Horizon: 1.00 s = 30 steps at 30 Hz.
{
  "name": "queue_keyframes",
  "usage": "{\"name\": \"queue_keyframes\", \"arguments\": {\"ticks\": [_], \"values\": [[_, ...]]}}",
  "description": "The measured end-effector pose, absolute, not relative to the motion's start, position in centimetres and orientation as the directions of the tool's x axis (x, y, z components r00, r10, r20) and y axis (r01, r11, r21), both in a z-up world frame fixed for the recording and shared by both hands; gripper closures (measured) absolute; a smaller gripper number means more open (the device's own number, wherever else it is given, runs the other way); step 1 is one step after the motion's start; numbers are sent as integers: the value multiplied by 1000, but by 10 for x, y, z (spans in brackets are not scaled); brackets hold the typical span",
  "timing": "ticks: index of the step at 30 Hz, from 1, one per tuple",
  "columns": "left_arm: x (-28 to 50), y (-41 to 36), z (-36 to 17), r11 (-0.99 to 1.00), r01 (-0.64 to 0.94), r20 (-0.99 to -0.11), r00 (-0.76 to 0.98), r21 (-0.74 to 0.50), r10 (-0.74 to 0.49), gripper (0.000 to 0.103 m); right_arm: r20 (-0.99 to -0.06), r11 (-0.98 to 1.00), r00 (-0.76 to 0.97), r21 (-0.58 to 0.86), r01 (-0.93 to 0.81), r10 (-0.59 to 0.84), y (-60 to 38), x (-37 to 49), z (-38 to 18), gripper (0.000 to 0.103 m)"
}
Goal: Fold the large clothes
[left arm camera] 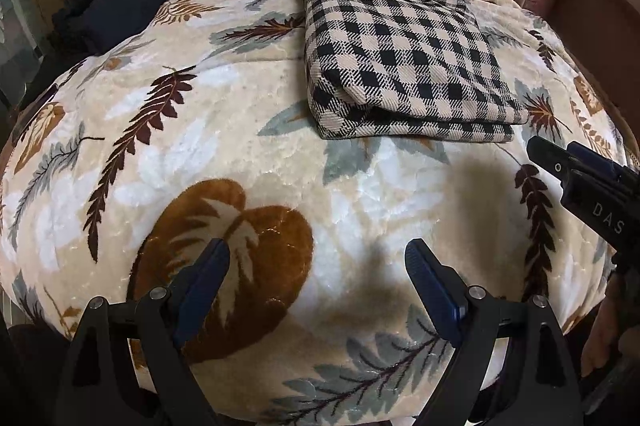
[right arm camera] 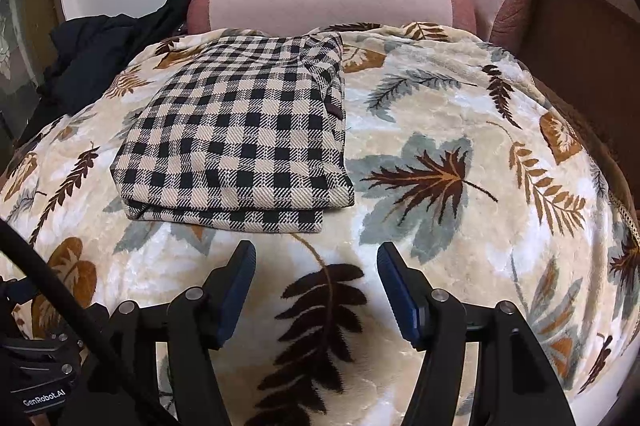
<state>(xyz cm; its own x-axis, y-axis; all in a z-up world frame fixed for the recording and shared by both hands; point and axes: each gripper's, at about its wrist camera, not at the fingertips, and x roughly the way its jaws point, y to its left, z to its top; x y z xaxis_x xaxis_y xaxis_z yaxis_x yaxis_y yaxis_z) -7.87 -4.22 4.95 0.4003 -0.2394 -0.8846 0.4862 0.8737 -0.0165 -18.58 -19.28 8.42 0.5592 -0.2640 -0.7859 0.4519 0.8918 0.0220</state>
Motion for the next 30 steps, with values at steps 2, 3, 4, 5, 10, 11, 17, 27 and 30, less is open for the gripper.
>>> {"name": "queue_keyframes", "arguments": {"ticks": [2,3,4,5,10,11,17,27,30], "values": [[-79,-42,49,874,485,-885,399,-18,-240,15,-786,891,559,23,453,-264,-192,-186,84,35],[-78,-42,49,874,485,-885,398,-19,-240,15,-786,891,559,22,453,-264,-192,-186,84,35],[-78,-42,49,875,484,-886,398,-20,-240,15,-786,891,559,22,453,-264,-192,-186,84,35],[-78,-41,48,876,483,-886,398,-19,-239,15,-786,891,559,22,453,-264,-192,-186,84,35],[-79,-42,47,877,480,-887,400,-12,-232,15,-786,892,559,22,452,-264,-192,-186,84,35],[-79,-42,47,877,480,-887,400,-12,-231,15,-786,891,559,22,453,-265,-192,-186,84,35],[-78,-41,45,879,477,-888,399,-11,-228,15,-787,893,558,19,449,-264,-191,-185,85,34],[-79,-42,44,877,481,-888,398,-11,-229,15,-780,899,564,3,438,-272,-191,-185,86,34],[-79,-42,44,877,481,-889,397,-11,-229,15,-777,903,567,-5,429,-274,-189,-184,86,33]]}}
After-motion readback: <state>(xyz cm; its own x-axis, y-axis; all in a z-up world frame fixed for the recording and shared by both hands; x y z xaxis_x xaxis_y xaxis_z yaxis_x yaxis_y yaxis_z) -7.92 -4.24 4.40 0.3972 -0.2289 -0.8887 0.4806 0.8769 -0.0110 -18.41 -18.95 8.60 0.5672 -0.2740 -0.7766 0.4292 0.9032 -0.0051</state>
